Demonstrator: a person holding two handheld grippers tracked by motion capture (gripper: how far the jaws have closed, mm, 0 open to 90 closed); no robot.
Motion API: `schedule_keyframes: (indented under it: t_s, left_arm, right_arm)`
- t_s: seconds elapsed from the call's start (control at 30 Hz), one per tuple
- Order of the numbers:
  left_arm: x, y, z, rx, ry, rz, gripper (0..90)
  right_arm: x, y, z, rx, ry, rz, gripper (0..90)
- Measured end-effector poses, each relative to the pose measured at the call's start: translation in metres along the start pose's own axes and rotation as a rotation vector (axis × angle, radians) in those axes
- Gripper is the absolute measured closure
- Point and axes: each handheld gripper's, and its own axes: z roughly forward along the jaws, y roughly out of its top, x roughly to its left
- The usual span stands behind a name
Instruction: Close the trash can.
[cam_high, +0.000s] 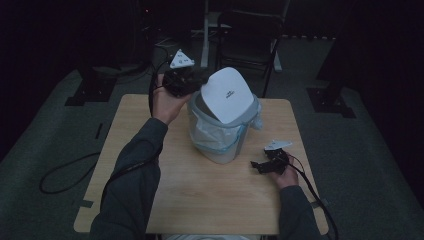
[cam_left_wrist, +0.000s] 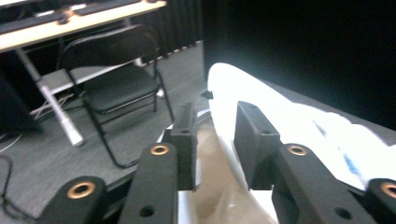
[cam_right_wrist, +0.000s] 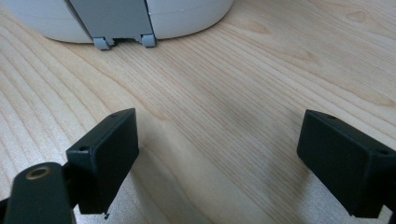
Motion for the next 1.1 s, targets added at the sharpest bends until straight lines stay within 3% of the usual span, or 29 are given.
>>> schedule_keyframes:
  t_s: [0.1,0.37,0.67,0.97,1.1]
  left_arm:
    - [0.001,-0.007,0.007,0.055,0.031,0.048,77.6]
    - [0.0,-0.019,0.026,0.104,0.007,0.044,86.1]
    - [0.005,-0.026,0.039,0.108,-0.03,-0.025,90.0]
    - [0.007,-0.03,0.05,0.122,-0.039,-0.051,90.0]
    - [0.013,-0.032,0.052,0.107,-0.07,-0.094,90.0]
  right_arm:
    - [0.0,0.0,0.0,0.0,0.0,0.0,11.9]
    - [0.0,0.0,0.0,0.0,0.0,0.001,11.9]
    - [0.0,0.0,0.0,0.0,0.0,0.001,11.9]
    - [0.0,0.0,0.0,0.0,0.0,0.001,11.9]
    - [0.0,0.0,0.0,0.0,0.0,0.001,11.9]
